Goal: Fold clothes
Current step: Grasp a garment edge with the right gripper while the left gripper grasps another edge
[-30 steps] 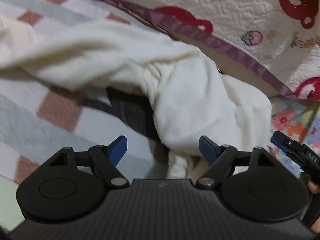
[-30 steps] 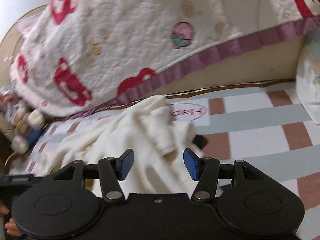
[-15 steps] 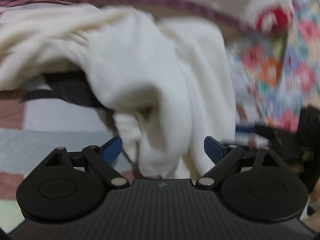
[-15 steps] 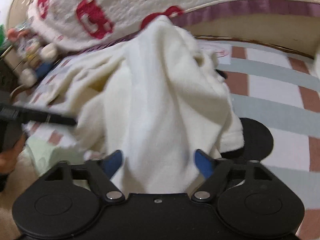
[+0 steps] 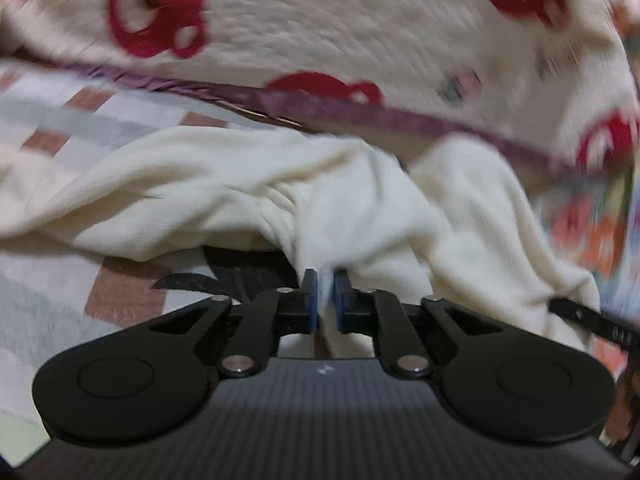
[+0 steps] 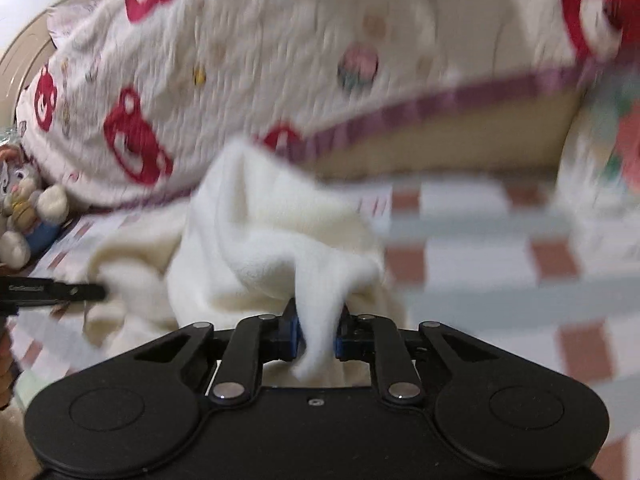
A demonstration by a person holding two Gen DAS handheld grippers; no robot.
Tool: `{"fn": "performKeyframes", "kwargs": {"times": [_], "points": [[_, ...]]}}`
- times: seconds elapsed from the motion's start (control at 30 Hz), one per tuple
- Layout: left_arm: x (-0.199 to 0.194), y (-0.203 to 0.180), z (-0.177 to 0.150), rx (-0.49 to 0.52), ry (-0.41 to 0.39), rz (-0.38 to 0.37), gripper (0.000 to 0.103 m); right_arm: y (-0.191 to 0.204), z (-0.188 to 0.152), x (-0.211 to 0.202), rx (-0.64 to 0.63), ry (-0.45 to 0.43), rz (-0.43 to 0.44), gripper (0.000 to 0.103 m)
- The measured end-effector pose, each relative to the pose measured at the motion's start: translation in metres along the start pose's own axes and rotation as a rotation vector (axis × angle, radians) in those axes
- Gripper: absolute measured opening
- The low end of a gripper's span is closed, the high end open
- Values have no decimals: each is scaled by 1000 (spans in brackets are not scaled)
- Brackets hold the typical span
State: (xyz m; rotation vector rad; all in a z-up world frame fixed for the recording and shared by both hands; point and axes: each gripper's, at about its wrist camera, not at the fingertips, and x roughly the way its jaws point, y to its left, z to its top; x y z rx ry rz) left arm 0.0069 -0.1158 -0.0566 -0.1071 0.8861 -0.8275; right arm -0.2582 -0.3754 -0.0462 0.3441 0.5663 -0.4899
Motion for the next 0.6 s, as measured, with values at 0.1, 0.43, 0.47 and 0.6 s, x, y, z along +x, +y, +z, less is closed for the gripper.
{"fn": "performKeyframes", "kwargs": {"times": [0.1,0.43,0.47,0.6], "points": [[9,5,2,-6,22,21,7,-2,20,-4,-40,-59,-36,6],[26,-22,-20,67,181,-158,62,-9,32,11,-134,-72,-172,5],[28,-25,-22,69,188,-178,65,-11,36,10,-135,-82,-188,5],[34,-25,-27,38,221,-231,68,-17,46,11,-170,-113,-273,5]]}}
